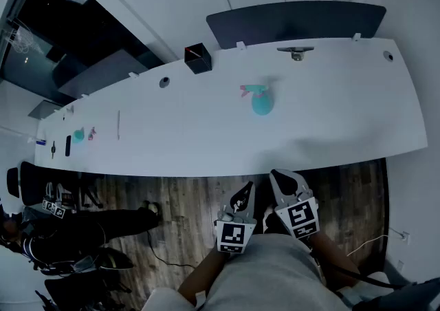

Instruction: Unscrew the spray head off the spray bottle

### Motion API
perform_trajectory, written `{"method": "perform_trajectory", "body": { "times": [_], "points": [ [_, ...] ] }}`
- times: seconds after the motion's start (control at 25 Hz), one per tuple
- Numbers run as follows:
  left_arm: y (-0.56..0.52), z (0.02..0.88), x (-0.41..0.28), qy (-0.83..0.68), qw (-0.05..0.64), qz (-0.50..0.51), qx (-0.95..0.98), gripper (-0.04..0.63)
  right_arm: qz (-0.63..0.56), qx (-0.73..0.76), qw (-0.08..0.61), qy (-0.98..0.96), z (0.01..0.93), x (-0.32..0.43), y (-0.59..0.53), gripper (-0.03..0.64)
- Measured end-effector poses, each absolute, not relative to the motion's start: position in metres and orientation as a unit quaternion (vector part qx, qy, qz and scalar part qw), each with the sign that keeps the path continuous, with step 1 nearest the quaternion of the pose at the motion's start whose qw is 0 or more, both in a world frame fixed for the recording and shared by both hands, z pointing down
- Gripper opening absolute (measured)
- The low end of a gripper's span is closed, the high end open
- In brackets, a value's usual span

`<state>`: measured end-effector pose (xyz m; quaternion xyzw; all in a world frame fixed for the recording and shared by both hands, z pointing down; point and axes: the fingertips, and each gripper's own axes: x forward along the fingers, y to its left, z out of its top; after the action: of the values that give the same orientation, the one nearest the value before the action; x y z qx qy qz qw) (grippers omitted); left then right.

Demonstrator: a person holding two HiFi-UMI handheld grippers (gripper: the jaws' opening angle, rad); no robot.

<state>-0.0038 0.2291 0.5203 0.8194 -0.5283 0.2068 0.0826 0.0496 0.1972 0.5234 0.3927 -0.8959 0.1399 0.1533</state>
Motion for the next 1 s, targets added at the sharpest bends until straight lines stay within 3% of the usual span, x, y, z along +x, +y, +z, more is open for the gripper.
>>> {"method": "perform_trajectory", "body": {
  "times": [1.0],
  "points": [
    [0.051,0.548,-0.060,-0.454,0.105,0.190,0.864,0.003,0.153,0.446,0.248,-0.846,0.546,0.001,0.047,0.002]
  ]
}}
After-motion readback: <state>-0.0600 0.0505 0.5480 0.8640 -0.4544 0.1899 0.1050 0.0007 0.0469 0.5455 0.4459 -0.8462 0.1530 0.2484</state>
